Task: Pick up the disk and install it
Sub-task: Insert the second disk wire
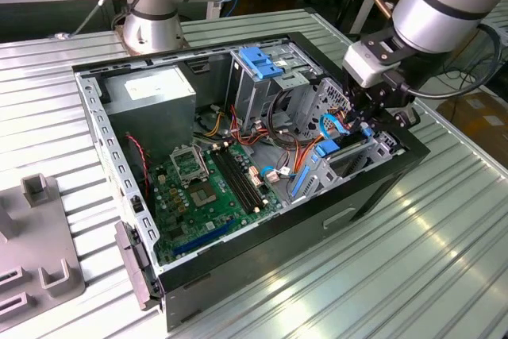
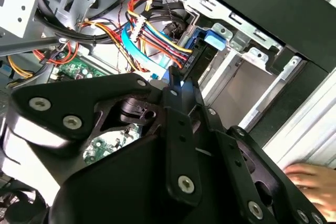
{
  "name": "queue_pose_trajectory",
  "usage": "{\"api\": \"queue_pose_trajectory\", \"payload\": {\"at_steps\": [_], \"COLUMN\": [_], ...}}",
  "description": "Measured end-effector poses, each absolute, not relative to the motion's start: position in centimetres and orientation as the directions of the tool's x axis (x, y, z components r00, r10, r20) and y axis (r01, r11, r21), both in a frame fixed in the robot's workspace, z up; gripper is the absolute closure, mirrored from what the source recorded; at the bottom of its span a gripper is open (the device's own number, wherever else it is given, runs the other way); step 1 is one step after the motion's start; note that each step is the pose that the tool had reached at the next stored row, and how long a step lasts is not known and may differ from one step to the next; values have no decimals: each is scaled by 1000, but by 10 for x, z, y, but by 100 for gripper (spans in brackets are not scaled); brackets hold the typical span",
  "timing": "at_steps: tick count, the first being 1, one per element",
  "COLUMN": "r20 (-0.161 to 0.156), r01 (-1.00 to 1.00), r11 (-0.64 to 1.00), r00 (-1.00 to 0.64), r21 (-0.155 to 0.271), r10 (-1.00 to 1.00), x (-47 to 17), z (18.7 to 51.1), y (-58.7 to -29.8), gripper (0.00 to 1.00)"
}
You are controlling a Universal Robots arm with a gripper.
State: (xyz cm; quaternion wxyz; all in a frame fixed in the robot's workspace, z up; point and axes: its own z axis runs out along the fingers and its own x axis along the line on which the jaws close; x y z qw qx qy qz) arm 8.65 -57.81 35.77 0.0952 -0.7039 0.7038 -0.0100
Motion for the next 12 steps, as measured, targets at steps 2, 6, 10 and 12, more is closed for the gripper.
{"api": "queue_pose_trajectory", "payload": {"at_steps": [2,6,10,12], "r20": [-120,-120,-120,-120], "r01": [-989,-989,-989,-989], "r11": [9,9,9,9], "r00": [9,9,9,9], "r21": [-148,-149,-150,-150], "r10": [-993,-993,-993,-993], "x": [86,86,86,86], "z": [358,358,358,358], "y": [-578,-578,-578,-578], "gripper": [85,90,90,90]}}
